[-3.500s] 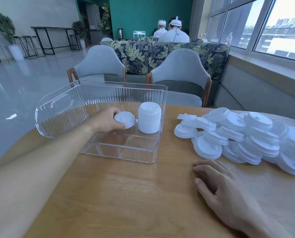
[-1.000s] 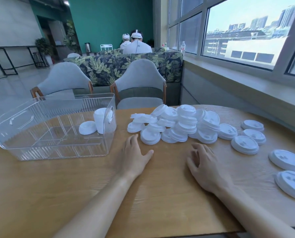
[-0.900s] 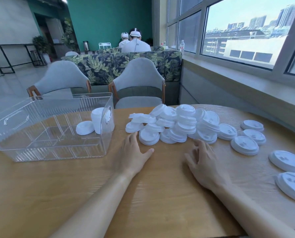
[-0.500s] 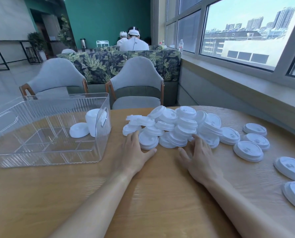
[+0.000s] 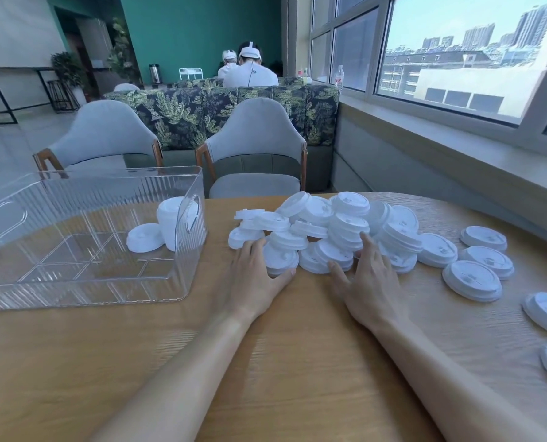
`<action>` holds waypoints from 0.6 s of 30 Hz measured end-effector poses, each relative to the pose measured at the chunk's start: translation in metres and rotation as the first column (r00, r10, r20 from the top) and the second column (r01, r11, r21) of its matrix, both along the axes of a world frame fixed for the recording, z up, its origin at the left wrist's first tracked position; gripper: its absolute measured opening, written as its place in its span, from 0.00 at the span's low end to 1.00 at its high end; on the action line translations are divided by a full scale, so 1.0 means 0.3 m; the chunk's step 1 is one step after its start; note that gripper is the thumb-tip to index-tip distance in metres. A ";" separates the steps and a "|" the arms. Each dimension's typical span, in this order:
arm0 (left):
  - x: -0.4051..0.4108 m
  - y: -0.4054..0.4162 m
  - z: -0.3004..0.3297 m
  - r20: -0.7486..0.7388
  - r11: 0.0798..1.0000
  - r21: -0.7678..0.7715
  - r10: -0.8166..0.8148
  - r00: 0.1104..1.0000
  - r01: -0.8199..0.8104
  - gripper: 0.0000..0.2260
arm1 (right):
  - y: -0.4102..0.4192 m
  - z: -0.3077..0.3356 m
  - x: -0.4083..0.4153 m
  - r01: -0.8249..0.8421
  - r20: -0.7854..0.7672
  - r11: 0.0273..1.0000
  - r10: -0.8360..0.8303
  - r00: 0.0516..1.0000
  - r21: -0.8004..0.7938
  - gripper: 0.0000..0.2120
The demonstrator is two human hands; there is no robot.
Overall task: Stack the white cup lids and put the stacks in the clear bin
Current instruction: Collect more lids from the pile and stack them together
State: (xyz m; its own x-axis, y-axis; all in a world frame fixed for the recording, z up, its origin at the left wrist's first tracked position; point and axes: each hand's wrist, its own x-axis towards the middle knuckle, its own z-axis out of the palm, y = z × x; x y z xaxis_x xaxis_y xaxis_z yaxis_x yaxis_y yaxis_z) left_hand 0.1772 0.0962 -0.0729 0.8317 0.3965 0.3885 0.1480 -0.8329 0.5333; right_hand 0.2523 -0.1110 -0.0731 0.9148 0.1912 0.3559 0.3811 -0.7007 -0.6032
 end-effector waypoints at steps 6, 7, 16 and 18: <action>-0.024 -0.024 0.012 0.020 1.000 0.010 0.001 1.000 -0.002 0.34 | -0.001 0.001 0.004 -0.010 -0.008 1.000 0.009 1.000 -0.013 0.40; -0.029 -0.027 0.012 0.028 1.000 0.010 0.001 1.000 -0.001 0.34 | 0.000 0.004 0.003 -0.009 -0.014 1.000 0.009 1.000 -0.017 0.40; -0.034 -0.030 0.017 0.052 1.000 -0.005 0.006 0.999 -0.005 0.32 | 0.040 0.021 0.024 -0.001 -0.052 1.000 0.002 0.999 0.019 0.42; -0.029 -0.031 0.018 0.040 1.000 -0.005 0.008 0.999 -0.008 0.31 | 0.039 0.021 0.029 -0.009 -0.041 1.000 0.010 0.999 0.021 0.40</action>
